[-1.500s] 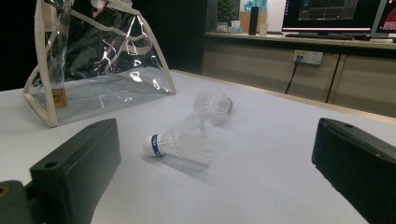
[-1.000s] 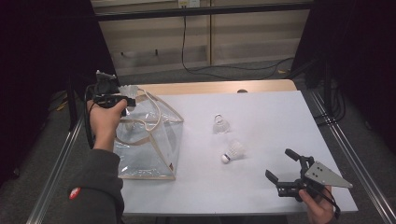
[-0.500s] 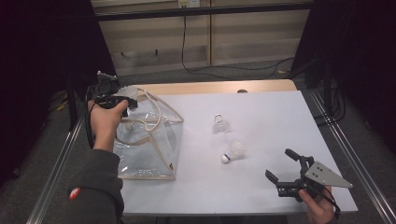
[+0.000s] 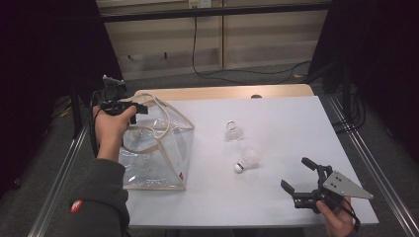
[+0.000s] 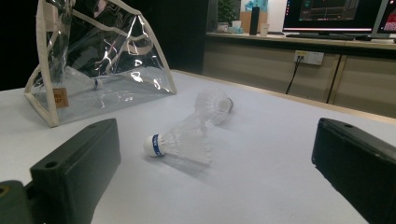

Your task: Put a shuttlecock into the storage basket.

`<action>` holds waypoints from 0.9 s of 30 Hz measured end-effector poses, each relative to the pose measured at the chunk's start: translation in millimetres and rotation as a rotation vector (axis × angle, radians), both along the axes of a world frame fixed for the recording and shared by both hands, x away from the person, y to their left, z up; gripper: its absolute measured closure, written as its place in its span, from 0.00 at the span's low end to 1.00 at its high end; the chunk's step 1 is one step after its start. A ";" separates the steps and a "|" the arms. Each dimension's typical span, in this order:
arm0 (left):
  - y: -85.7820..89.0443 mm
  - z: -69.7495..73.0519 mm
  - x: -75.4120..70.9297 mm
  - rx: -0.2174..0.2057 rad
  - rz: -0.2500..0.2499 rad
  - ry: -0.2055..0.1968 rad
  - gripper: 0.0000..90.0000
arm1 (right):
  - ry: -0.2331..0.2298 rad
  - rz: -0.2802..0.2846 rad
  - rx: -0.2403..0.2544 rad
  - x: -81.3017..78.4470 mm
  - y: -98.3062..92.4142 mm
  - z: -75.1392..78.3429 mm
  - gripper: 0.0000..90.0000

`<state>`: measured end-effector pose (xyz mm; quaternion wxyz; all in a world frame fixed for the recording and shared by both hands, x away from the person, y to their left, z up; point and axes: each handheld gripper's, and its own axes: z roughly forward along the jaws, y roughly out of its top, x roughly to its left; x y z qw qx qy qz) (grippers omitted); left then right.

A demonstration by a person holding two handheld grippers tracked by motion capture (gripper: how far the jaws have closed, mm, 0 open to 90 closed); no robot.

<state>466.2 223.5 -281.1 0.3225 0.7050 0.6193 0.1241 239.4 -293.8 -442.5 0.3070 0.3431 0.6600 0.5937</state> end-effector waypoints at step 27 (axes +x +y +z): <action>-17.6 21.3 -10.0 -0.058 -0.125 -0.006 0.43 | -0.002 -0.003 0.001 -0.6 0.1 0.4 0.01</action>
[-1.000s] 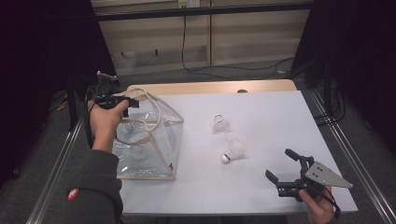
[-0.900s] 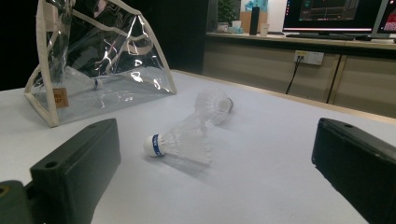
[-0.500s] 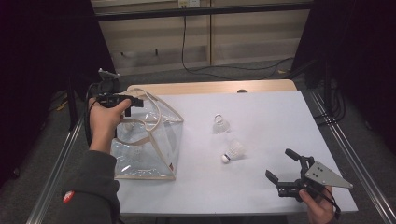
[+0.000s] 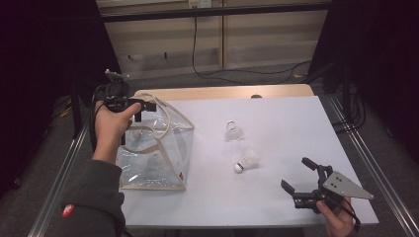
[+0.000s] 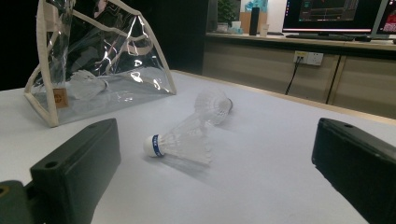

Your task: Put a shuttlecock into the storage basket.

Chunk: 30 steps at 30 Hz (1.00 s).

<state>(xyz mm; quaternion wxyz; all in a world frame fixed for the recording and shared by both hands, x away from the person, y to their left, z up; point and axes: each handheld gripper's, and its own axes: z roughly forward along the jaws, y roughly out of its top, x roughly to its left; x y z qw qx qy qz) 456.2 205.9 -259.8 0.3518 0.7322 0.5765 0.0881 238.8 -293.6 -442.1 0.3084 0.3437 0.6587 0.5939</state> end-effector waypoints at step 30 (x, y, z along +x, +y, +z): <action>-32.4 10.8 -10.3 -0.037 -0.140 0.023 0.24 | 0.005 0.002 -0.006 -0.1 0.3 0.1 0.01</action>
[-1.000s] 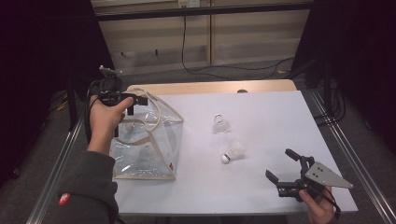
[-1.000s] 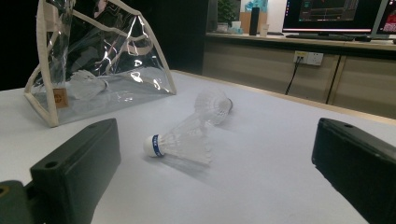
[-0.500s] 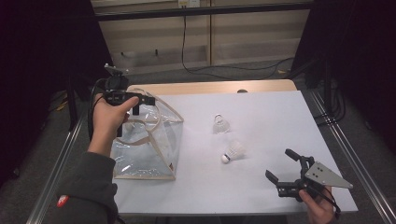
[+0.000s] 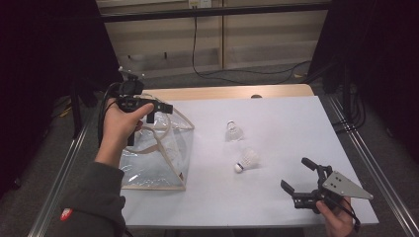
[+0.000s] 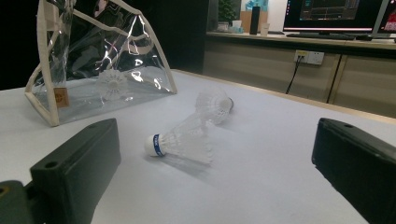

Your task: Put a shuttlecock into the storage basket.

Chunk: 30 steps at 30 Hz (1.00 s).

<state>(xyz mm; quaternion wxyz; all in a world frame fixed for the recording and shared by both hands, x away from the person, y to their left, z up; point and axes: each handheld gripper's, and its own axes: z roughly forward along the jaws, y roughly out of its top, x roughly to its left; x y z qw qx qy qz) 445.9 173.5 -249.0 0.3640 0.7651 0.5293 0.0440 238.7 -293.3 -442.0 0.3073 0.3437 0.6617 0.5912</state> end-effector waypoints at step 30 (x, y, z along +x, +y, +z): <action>-29.2 10.6 -8.8 -0.036 -0.108 0.020 0.18 | 0.004 0.000 0.006 0.2 -1.5 0.3 0.01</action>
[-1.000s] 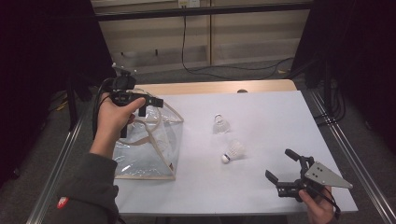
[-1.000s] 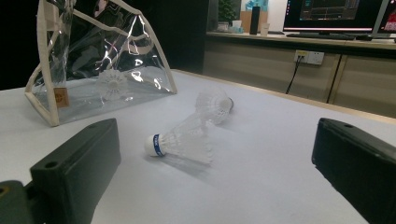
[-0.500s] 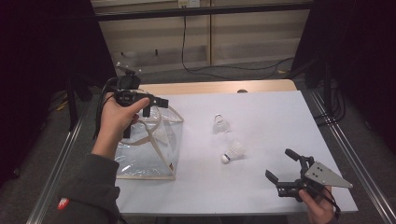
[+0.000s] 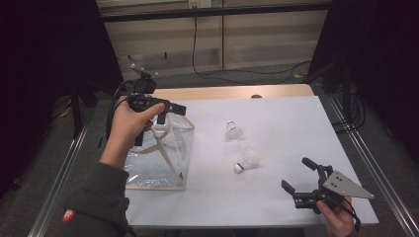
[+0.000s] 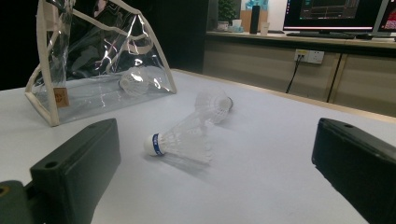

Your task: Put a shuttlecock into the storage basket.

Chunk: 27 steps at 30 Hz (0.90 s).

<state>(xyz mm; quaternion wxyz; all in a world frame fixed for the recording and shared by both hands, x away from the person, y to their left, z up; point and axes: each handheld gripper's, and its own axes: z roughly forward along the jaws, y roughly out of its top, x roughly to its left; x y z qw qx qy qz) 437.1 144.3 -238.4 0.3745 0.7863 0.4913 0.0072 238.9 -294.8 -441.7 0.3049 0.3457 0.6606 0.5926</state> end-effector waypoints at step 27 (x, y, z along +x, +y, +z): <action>-31.5 2.8 -15.3 -0.006 -0.091 -0.013 0.16 | -0.005 0.007 -0.007 1.1 3.6 1.5 0.01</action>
